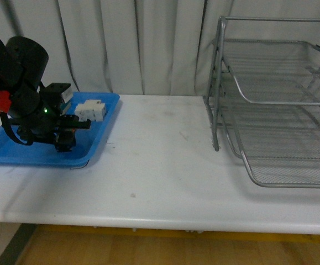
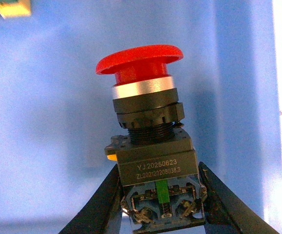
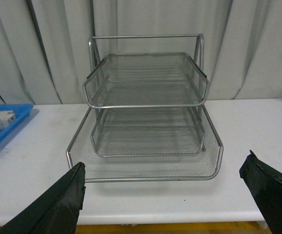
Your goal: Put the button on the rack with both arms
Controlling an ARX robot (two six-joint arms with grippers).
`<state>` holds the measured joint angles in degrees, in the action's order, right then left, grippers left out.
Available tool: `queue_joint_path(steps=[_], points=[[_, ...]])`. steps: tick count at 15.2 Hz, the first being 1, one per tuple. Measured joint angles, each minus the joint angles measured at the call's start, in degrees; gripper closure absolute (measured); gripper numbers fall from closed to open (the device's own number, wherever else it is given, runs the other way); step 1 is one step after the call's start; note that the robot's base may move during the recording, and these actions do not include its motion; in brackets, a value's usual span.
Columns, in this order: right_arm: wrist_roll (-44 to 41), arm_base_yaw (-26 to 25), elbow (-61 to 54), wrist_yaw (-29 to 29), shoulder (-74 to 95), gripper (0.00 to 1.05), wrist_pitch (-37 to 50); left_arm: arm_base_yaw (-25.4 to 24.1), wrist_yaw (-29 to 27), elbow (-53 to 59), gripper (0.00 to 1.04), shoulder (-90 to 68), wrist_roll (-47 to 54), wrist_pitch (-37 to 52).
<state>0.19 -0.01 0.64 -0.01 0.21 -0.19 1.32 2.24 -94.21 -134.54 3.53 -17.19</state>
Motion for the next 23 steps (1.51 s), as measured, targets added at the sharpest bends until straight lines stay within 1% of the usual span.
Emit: queue_joint_path(steps=[1,3,6,7,9,10,11,13,16,23], points=[[0.0,0.0,0.0,0.0,0.0,0.06,0.0,0.2,0.7,3.9,0.68,4.0,0.1,3.6],[0.0,0.0,0.0,0.0,0.0,0.06,0.0,1.1,2.3,14.9,0.68,16.0,1.0,13.7],[0.0,0.0,0.0,0.0,0.0,0.06,0.0,3.4,3.3,36.9,0.68,35.8,2.8,29.1],[0.0,0.0,0.0,0.0,0.0,0.06,0.0,3.7,3.0,43.6,0.68,40.3,2.7,32.7],[0.0,0.0,0.0,0.0,0.0,0.06,0.0,3.0,0.4,56.1,0.68,46.5,2.5,38.4],[0.0,0.0,0.0,0.0,0.0,0.06,0.0,3.0,-1.1,59.7,0.68,47.3,2.3,40.1],[0.0,0.0,0.0,0.0,0.0,0.06,0.0,3.1,-1.2,62.7,0.68,47.3,1.4,41.1],[0.0,0.0,0.0,0.0,0.0,0.06,0.0,3.5,-0.6,64.6,0.68,47.1,0.2,42.2],[0.0,0.0,0.0,0.0,0.0,0.06,0.0,3.3,-1.0,64.6,0.68,47.0,-0.7,43.4],[0.0,0.0,0.0,0.0,0.0,0.06,0.0,4.0,-1.6,65.5,0.68,47.1,-1.5,43.7]])
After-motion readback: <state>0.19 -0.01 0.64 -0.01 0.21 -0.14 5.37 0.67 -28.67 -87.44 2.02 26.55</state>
